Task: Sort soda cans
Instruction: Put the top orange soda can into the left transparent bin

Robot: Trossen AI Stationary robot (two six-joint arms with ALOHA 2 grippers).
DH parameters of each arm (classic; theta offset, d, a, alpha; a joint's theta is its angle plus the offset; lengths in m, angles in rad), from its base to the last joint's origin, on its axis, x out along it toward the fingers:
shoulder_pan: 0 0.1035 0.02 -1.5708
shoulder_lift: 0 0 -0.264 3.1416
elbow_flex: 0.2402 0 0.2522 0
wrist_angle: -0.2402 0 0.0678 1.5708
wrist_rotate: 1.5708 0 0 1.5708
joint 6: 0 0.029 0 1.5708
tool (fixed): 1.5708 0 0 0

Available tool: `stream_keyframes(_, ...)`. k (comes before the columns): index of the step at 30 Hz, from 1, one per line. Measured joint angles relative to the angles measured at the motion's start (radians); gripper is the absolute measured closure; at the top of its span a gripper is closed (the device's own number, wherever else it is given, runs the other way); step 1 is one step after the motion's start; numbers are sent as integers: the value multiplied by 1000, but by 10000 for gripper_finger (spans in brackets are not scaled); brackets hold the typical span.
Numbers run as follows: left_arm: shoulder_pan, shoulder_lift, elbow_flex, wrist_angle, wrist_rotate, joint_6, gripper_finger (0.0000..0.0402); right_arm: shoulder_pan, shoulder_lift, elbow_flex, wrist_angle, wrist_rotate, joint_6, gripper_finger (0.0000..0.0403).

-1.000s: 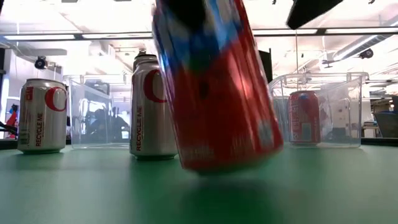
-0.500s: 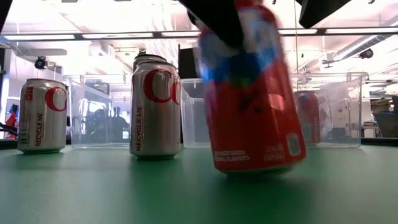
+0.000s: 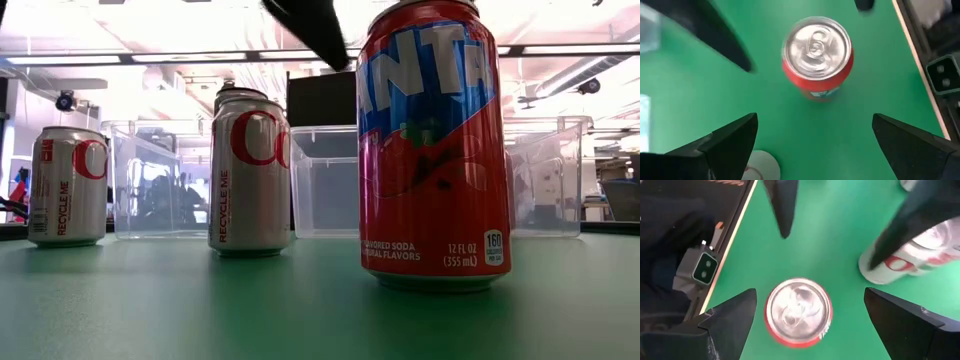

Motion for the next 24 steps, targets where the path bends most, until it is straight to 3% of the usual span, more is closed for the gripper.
stream_keyframes(5,-28,-154,-231,318,-23,-11,25,-29,89,75,-62,-104,-18,39)
stream_keyframes(11,-50,-295,-450,692,-31,53,25,-36,169,119,-97,-108,-11,39)
stream_keyframes(17,-59,-353,-673,1259,-34,219,25,-45,206,117,-117,-112,24,39)
stream_keyframes(20,-59,-370,-753,1380,-35,254,25,-44,211,117,-120,-109,47,47)
stream_keyframes(24,-60,-422,-818,1383,-42,235,25,-46,209,117,-119,-110,53,93)
